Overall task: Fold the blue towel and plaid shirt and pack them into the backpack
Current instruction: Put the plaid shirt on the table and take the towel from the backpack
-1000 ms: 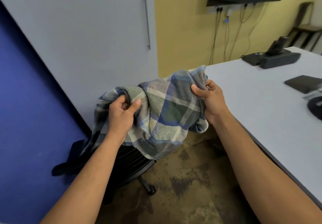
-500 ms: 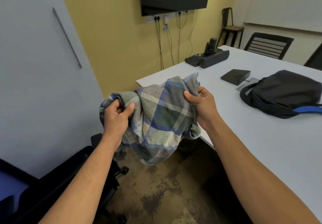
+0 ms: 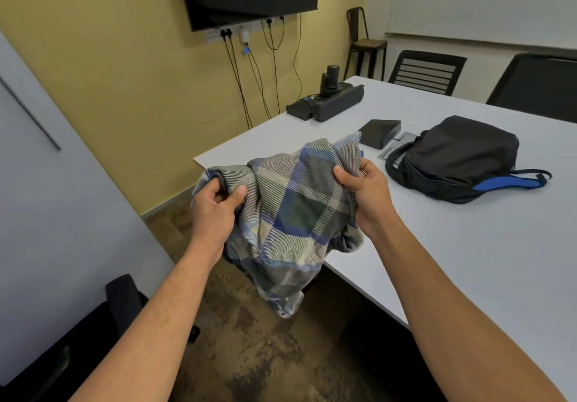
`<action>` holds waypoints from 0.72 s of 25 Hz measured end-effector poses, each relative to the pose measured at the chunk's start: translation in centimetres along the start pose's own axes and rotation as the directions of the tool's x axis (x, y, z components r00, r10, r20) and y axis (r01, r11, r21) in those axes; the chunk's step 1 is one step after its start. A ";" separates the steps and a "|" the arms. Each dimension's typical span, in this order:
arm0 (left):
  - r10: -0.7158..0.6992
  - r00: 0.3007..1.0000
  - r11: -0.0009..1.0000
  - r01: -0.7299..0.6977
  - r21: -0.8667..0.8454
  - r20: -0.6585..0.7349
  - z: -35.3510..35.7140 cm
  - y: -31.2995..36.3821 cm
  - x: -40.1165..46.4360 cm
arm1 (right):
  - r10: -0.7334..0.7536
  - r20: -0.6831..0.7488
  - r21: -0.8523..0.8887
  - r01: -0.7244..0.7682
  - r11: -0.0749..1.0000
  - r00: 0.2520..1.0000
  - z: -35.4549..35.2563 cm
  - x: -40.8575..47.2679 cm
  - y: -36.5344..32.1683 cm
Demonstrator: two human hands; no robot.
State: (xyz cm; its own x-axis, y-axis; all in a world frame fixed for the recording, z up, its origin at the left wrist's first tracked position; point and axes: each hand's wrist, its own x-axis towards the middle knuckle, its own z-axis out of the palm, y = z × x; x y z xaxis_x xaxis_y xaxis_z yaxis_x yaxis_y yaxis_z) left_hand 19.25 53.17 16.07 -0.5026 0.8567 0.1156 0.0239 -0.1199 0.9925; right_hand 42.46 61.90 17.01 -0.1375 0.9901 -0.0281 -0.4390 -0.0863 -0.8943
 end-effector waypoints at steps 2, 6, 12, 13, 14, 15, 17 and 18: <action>0.008 1.000 1.000 -0.008 0.005 0.023 1.6 -0.1 1.5 | -0.010 -0.027 -0.002 0.010 1.000 1.000 -0.9 1.3 -0.2; 0.027 0.996 1.000 -0.027 0.000 0.085 4.1 -0.5 4.9 | -0.038 -0.081 0.012 0.039 0.999 0.996 -1.9 4.4 -0.6; 0.037 0.981 0.999 -0.037 -0.005 0.192 7.8 -0.9 12.9 | -0.117 -0.154 -0.005 0.117 0.993 0.981 -1.9 10.3 -1.7; 0.045 0.977 0.999 -0.046 0.000 0.206 8.4 -0.8 14.3 | -0.128 -0.169 -0.009 0.128 0.992 0.977 -1.7 11.5 -2.0; 0.058 0.973 0.998 -0.059 0.001 0.223 8.9 -0.6 15.7 | -0.141 -0.182 -0.004 0.143 0.990 0.973 -1.4 12.5 -2.3; 0.067 0.969 0.998 -0.069 -0.001 0.240 9.4 -0.5 17.2 | -0.153 -0.194 0.001 0.156 0.988 0.969 -1.2 13.6 -2.6; 0.085 0.961 0.996 -0.086 -0.008 0.265 10.3 0.0 19.9 | -0.174 -0.212 -0.007 0.177 0.984 0.962 -0.9 15.5 -3.3; 0.095 0.956 0.995 -0.097 -0.007 0.278 10.8 0.2 21.1 | -0.185 -0.221 -0.011 0.187 0.982 0.958 -0.8 16.4 -3.5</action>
State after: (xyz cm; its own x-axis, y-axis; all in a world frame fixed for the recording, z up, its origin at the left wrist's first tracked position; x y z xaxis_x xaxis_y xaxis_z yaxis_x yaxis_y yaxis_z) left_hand 17.97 76.64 19.10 -0.2376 0.9471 0.2158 0.0661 -0.2059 0.9763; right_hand 42.43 78.51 19.38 0.1457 0.9885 0.0401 -0.4473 0.1020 -0.8886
